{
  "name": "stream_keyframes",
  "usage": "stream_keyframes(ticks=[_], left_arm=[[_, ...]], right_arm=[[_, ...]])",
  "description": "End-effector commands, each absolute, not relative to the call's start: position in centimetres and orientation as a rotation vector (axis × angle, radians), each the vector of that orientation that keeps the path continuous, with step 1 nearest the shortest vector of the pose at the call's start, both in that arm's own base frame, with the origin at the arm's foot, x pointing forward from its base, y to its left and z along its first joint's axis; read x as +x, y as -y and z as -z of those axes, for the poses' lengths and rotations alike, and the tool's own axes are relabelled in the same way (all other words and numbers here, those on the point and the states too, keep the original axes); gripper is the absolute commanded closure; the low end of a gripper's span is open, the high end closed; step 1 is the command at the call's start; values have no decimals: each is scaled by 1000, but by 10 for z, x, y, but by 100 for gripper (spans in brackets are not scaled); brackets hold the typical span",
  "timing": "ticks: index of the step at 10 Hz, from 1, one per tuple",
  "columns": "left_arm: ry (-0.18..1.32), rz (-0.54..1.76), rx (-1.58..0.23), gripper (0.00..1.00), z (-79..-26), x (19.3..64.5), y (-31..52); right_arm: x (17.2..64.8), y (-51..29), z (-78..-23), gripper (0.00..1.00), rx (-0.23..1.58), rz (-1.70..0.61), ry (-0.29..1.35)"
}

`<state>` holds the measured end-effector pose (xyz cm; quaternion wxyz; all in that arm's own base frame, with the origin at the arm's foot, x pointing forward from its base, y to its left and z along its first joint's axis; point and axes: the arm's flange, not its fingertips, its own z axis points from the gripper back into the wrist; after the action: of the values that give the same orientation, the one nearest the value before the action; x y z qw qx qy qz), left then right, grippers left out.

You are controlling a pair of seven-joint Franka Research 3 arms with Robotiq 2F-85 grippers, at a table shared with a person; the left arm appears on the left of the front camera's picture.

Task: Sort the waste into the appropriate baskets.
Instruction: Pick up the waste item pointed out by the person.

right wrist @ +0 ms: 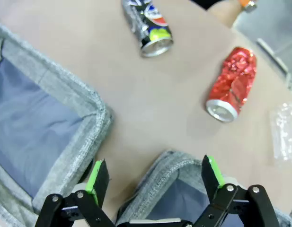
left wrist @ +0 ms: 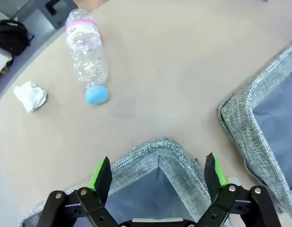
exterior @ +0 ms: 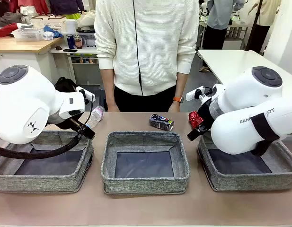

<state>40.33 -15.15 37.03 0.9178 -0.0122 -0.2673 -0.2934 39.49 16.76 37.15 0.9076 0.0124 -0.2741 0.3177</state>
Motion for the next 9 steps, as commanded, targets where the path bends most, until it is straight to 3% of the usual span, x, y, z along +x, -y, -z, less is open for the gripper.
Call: stream_keyframes(ticks=[1, 9], left_arm=[[550, 604, -25, 0, -370, 403, 151], [550, 604, -25, 0, -370, 403, 151]], right_arm=[[395, -168, -371, 0, 26, -656, 566], [395, -168, -371, 0, 26, -656, 566]])
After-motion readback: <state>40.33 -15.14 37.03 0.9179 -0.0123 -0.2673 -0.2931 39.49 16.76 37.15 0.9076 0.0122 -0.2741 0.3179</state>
